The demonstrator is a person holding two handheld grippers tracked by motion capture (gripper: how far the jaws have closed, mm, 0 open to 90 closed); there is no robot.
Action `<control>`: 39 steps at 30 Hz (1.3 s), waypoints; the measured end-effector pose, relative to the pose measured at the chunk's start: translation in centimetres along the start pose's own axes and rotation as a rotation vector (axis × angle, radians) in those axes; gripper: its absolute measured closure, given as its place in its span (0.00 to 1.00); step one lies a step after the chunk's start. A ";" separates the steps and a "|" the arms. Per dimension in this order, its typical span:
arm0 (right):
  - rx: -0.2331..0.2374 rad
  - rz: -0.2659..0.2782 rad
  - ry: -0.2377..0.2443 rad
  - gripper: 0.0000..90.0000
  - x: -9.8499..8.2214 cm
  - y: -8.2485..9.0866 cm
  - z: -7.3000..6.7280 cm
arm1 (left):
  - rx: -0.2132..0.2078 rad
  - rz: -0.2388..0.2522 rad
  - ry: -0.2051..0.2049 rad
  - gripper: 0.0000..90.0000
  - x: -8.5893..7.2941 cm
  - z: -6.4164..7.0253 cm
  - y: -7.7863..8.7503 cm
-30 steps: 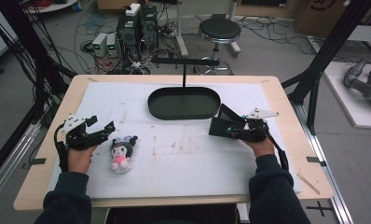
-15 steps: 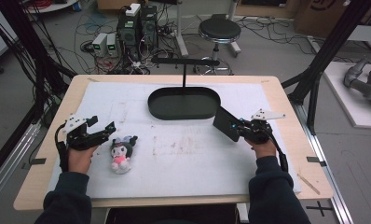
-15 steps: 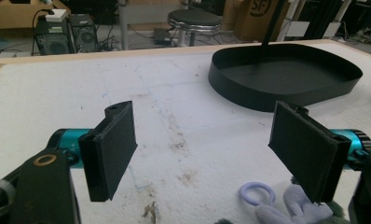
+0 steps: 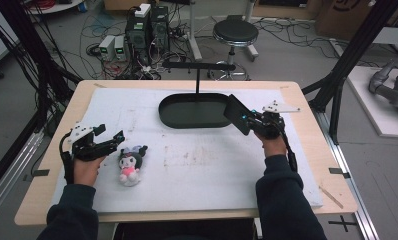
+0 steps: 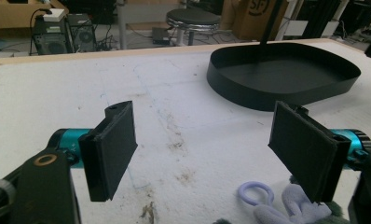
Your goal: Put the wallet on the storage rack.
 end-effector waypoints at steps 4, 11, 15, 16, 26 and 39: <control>-0.033 -0.003 0.031 0.85 1.1 -2.1 -0.5 | -0.003 -0.002 -0.002 0.25 0.0 0.0 0.0; -0.074 -0.036 0.039 0.85 2.1 -6.4 -0.9 | -0.007 0.000 0.001 0.25 0.0 0.0 0.0; -0.110 -0.056 0.057 0.85 2.3 -8.6 -0.8 | -0.009 0.000 0.006 0.25 0.0 0.0 -0.1; -0.124 -0.053 0.063 0.85 2.4 -9.1 -0.7 | -0.008 0.000 0.006 0.25 0.0 0.0 -0.1; -0.250 -0.069 0.083 0.85 1.6 -11.6 1.0 | -0.012 -0.005 0.001 0.25 -0.1 0.0 -0.1; -0.241 -0.078 0.003 0.65 0.4 -13.0 0.9 | -0.012 -0.007 0.000 0.25 -0.2 0.1 -0.1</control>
Point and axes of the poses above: each handheld gripper's, and its own axes: y roughly backward along the jaws, x roughly out of its top, z roughly to its right, the point moved 6 cm from there along -y, roughly forward along the jaws, and after that the axes turned 2 degrees about -y, right-handed, at the moved point
